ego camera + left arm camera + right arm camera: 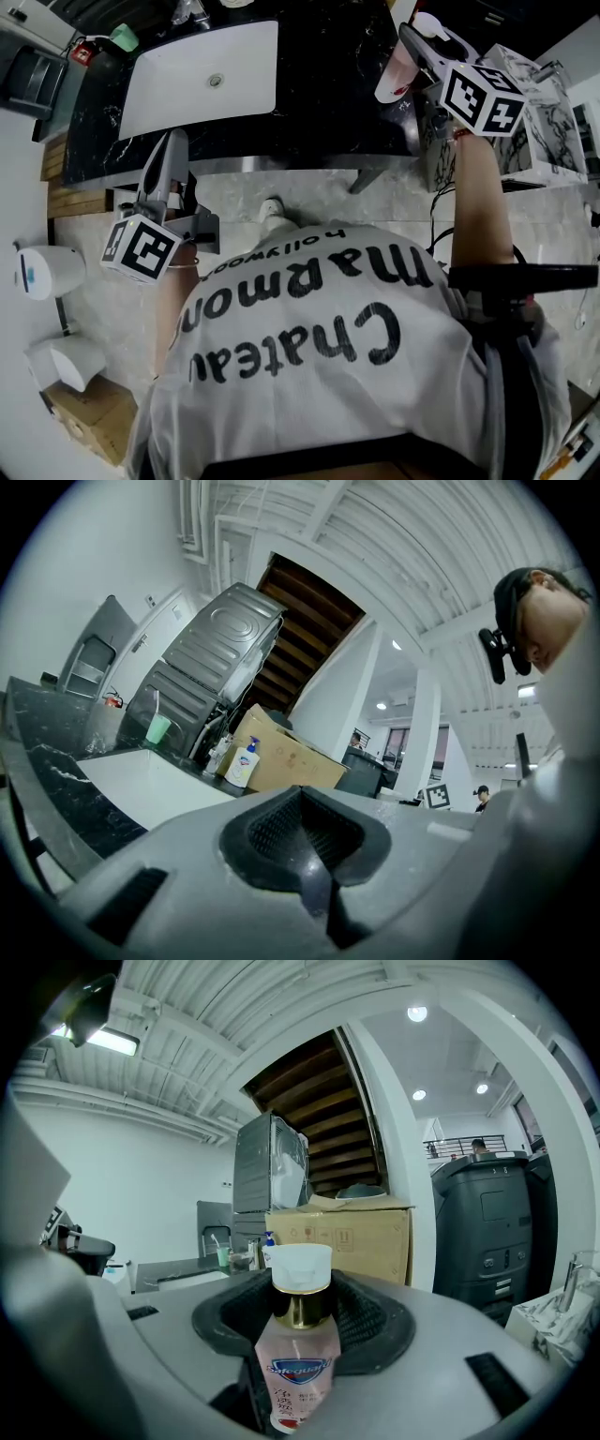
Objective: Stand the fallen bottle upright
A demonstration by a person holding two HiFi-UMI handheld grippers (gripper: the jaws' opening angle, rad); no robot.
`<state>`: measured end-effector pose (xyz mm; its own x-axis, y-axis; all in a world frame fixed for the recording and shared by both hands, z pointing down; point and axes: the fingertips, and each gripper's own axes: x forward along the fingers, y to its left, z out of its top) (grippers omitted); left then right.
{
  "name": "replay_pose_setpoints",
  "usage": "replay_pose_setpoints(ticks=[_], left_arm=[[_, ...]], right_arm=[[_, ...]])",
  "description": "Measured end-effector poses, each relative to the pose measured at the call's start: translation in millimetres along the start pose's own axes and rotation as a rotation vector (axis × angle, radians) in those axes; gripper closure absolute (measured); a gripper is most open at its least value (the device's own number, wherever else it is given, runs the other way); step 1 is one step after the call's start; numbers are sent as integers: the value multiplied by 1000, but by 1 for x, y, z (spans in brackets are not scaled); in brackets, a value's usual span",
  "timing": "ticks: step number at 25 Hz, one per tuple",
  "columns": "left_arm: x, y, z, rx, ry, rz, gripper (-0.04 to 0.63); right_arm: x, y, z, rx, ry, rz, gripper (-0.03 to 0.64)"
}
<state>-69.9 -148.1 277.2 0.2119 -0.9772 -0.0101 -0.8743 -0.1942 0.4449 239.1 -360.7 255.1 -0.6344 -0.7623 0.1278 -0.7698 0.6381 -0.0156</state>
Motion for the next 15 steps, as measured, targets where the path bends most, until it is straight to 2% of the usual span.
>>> replay_pose_setpoints(ticks=[11, 15], left_arm=[[-34, 11, -17, -23, 18, 45, 581], [-51, 18, -22, -38, 7, 86, 581]], right_arm=[[-3, 0, 0, 3, -53, -23, 436], [-4, 1, 1, 0, -70, -12, 436]])
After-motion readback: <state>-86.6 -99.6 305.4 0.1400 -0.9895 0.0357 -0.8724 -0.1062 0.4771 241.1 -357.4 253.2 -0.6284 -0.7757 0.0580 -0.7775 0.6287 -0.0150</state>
